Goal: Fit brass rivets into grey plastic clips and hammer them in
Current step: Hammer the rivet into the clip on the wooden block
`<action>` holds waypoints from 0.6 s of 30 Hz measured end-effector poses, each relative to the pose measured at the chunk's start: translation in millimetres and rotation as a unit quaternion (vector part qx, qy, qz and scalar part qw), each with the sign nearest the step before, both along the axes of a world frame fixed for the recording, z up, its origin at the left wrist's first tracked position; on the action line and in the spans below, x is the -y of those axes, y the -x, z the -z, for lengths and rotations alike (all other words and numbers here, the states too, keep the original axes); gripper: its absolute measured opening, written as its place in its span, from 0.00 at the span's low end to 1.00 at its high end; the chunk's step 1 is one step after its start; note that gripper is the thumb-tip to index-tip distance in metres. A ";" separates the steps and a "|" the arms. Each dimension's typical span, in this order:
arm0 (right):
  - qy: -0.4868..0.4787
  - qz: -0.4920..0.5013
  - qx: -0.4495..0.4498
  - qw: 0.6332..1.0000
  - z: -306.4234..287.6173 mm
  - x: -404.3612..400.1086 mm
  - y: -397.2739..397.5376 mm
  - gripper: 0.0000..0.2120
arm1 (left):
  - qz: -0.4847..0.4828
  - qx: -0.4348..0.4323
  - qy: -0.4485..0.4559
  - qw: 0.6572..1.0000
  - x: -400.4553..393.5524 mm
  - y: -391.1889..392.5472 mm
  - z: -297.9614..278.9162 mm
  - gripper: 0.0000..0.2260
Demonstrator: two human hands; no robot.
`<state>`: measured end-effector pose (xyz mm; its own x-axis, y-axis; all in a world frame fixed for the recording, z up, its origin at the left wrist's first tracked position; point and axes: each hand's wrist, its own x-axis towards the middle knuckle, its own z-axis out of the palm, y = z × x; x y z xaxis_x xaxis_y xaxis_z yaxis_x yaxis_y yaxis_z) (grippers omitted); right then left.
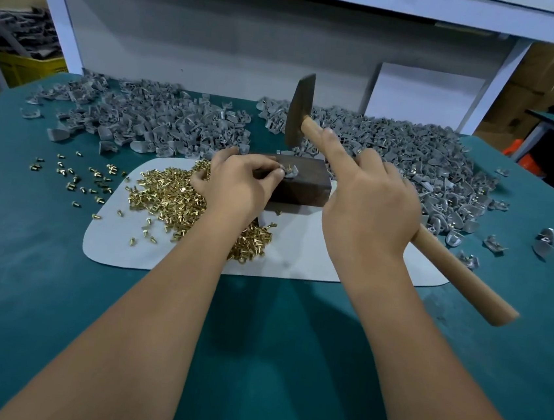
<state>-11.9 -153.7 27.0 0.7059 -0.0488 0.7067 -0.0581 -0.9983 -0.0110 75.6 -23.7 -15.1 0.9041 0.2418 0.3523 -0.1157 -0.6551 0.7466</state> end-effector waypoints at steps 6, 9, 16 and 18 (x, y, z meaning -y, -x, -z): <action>-0.005 0.004 0.012 1.000 0.7 1.1 0.0 0.30 | 0.002 -0.001 -0.005 1.000 -1.3 0.3 1.3 0.02; 0.025 -0.006 -0.038 0.999 5.8 2.3 -5.1 0.29 | 0.007 -0.008 -0.004 1.000 -2.2 2.6 -0.2 0.01; -0.096 0.050 -0.052 0.993 7.4 22.0 -16.9 0.32 | 0.044 -0.027 0.021 0.998 -0.7 6.5 -2.1 0.07; -0.118 0.084 -0.101 0.984 9.9 30.7 -20.0 0.30 | 0.057 -0.032 0.033 0.997 -0.4 7.2 -4.0 0.08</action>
<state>8.1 -184.4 17.2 0.7990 -0.3220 0.5078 -0.2462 -0.9457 -0.2123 68.4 -23.4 -11.1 0.9475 0.1565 0.2789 -0.1369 -0.5897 0.7959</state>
